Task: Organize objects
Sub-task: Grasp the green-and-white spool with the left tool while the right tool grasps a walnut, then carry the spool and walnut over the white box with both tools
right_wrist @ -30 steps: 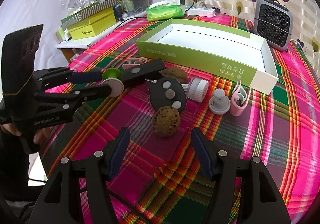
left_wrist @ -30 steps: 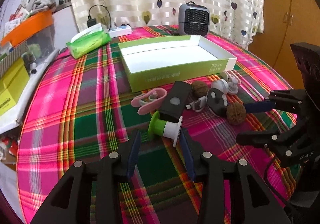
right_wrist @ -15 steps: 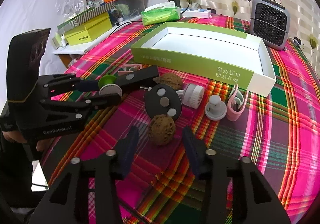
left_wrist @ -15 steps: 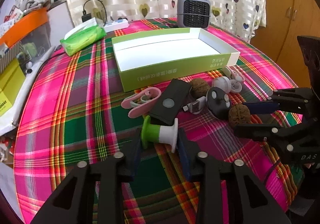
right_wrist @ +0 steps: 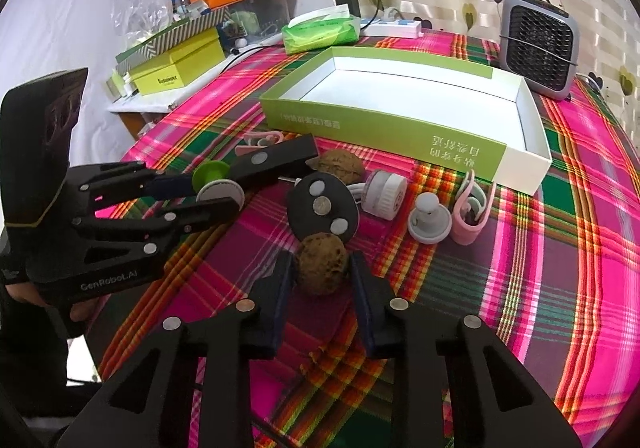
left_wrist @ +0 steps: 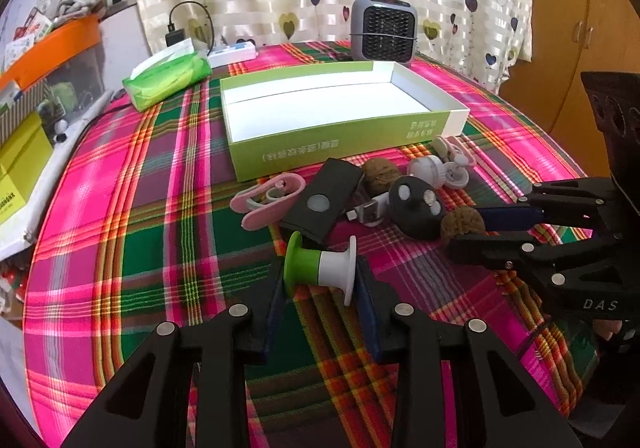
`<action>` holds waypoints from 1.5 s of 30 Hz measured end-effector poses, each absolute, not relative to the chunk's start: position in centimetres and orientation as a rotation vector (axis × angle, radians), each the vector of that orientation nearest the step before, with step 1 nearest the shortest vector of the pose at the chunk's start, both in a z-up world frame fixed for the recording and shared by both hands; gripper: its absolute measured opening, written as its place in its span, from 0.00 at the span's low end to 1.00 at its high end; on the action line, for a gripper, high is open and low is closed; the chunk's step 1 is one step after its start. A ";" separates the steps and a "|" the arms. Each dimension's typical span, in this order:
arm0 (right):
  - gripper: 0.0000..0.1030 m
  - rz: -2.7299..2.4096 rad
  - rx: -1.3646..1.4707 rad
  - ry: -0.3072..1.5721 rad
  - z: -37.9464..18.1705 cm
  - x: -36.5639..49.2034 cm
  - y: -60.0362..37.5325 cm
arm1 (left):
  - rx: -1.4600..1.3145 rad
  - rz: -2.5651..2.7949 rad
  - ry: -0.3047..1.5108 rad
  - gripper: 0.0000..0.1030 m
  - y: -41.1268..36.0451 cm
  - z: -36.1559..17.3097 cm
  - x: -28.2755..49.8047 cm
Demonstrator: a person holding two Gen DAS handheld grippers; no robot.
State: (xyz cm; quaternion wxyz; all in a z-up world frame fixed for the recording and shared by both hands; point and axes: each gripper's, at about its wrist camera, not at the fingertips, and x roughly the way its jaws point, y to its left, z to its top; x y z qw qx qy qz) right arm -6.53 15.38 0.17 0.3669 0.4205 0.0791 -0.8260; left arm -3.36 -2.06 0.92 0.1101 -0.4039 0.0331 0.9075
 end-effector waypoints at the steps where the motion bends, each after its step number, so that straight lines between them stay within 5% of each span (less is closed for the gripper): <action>1: 0.29 -2.123 1.077 0.201 0.2 -6.6 15.5 | -1.181 2.670 0.093 0.30 -2.0 1.0 -3.2; 45: 0.29 -2.221 0.962 0.139 4.4 -13.1 16.7 | -1.049 2.776 -0.035 0.30 1.4 5.5 -11.5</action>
